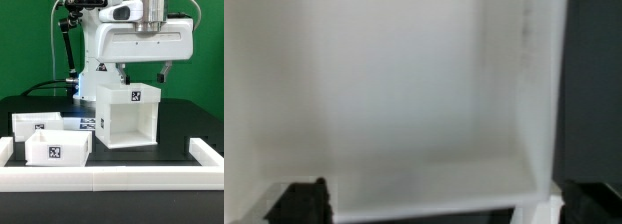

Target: Assemble drawer

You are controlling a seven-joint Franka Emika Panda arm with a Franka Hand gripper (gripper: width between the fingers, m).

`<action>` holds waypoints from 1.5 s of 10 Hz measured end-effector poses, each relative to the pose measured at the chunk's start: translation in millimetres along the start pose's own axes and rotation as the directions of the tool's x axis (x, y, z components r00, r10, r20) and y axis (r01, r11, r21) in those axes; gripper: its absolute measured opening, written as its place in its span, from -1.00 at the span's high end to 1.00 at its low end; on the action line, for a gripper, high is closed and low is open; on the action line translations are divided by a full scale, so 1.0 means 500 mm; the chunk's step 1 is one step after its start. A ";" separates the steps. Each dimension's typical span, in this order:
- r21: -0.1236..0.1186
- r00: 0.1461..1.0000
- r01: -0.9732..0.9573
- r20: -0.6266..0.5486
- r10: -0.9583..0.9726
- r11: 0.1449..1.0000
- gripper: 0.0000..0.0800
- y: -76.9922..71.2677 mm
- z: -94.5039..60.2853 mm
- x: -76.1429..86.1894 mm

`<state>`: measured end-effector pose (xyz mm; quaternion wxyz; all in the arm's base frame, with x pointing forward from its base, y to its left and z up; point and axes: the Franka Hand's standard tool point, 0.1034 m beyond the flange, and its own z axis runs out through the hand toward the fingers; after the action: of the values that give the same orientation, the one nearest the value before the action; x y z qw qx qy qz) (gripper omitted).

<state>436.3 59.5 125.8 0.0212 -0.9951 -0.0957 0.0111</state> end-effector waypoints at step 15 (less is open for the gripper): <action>-0.003 1.000 0.028 -0.011 -0.028 1.000 0.91 -0.050 0.061 -0.056</action>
Offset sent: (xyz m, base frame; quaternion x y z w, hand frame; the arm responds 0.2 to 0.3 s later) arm -0.0232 0.0175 -0.0240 0.0046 0.0262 0.0078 0.9996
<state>403.1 80.0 96.8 0.0203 -0.9937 -0.1097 0.0052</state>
